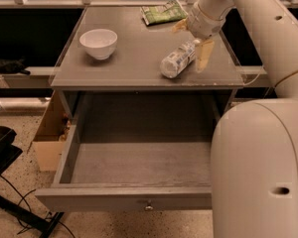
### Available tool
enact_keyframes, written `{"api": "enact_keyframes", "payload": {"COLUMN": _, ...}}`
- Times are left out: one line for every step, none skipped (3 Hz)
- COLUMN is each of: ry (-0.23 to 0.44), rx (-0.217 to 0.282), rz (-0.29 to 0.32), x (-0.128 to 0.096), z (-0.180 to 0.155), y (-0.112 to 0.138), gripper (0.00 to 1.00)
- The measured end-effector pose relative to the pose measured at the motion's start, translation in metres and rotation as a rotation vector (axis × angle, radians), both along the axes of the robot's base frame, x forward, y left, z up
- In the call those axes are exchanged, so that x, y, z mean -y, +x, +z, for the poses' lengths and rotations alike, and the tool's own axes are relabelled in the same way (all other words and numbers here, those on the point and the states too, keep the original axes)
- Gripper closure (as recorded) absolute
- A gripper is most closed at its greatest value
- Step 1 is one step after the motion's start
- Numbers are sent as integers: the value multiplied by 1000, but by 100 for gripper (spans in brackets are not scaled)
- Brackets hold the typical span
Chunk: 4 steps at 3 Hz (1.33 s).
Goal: Pick blue plastic bottle from top drawer and place on counter
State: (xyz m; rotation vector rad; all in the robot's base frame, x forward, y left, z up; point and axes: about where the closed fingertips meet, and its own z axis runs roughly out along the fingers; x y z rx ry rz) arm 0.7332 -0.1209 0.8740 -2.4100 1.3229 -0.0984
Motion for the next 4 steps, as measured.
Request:
{"api": "enact_keyframes", "payload": {"ry": 13, "rx": 12, "rz": 1, "x": 0, "z": 3, "y": 0, "gripper": 0}}
{"api": "enact_keyframes", "payload": {"ry": 48, "rx": 40, "rz": 6, "x": 2, "z": 12, "y": 0, "gripper": 0}}
{"api": "enact_keyframes", "payload": {"ry": 159, "rx": 205, "rz": -5, "x": 33, "z": 77, "y": -38, "gripper": 0}}
{"api": "enact_keyframes", "payload": {"ry": 232, "rx": 327, "rz": -64, "x": 63, "z": 113, "y": -82, "gripper": 0}}
